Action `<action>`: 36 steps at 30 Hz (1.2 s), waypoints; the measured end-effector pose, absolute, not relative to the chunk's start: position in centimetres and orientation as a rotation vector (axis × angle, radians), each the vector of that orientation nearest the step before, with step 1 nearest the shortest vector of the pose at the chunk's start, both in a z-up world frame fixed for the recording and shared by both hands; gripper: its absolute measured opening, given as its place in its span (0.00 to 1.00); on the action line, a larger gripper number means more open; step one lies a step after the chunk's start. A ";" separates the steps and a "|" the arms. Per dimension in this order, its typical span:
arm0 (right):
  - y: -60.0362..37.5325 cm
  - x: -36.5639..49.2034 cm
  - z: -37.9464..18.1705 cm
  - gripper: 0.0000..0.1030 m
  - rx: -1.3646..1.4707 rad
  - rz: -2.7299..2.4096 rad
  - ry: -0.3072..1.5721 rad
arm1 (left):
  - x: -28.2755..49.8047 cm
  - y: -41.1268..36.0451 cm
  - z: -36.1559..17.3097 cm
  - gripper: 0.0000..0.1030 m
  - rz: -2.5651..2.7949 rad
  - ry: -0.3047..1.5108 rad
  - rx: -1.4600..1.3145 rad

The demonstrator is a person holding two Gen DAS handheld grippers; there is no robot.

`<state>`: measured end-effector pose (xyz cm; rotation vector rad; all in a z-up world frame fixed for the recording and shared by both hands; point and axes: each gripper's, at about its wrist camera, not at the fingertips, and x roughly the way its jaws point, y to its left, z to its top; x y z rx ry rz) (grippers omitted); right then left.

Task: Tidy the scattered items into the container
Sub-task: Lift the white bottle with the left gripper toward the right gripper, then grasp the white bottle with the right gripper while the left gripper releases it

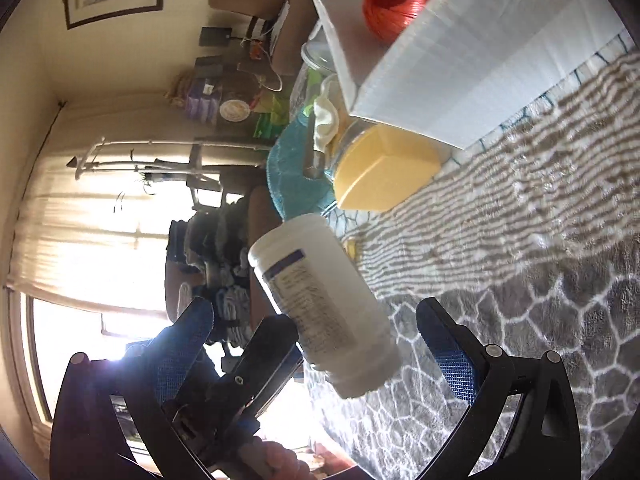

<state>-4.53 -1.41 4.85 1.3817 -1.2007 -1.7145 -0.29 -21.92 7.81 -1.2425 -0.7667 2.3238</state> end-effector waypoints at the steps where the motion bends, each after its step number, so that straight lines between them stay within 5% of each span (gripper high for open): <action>1: -1.3 -4.6 4.5 1.00 1.415 -1.722 -1.193 | -0.6 -21.6 7.5 0.23 2.309 -0.763 -1.257; 7: -0.4 -4.6 4.8 1.00 1.495 -1.827 -1.065 | -1.6 -20.5 6.5 0.29 2.420 -0.609 -1.399; 9: -0.2 -4.7 5.2 1.00 1.519 -1.913 -0.974 | -1.6 -20.6 5.9 0.60 2.426 -0.590 -1.430; 11: -0.1 -4.7 5.7 1.00 1.507 -1.954 -0.918 | -1.4 -20.7 4.9 0.68 2.411 -0.567 -1.457; 16: 0.0 -4.6 6.4 1.00 1.497 -1.989 -0.878 | -1.3 -17.6 2.7 0.65 2.412 -0.315 -1.526; 18: -0.1 -4.5 6.4 1.00 1.502 -1.988 -0.872 | -1.1 -16.4 2.1 0.45 2.420 -0.230 -1.530; 19: -0.4 -4.7 6.5 1.00 1.505 -1.989 -0.864 | -0.9 -16.1 2.2 0.44 2.428 -0.209 -1.519; 24: 0.3 -4.9 6.0 1.00 1.526 -2.001 -0.862 | -0.2 -17.1 4.7 0.44 2.341 -0.445 -1.402; 30: 1.2 -4.9 6.2 0.98 1.475 -1.868 -0.957 | 1.1 -16.4 8.9 0.45 2.257 -0.520 -1.224; 32: 1.3 -4.6 6.9 0.87 1.427 -1.846 -0.954 | 1.2 -16.2 9.1 0.44 2.257 -0.519 -1.221; 33: 1.3 -4.5 7.2 0.66 1.416 -1.861 -0.928 | 1.1 -15.9 9.0 0.45 2.260 -0.513 -1.228; 34: 1.4 -4.5 7.5 0.56 1.411 -1.877 -0.908 | 0.9 -15.4 8.9 0.45 2.257 -0.512 -1.232; 36: 1.9 -4.5 7.5 0.48 1.412 -1.894 -0.916 | 0.3 -14.7 8.9 0.45 2.245 -0.510 -1.242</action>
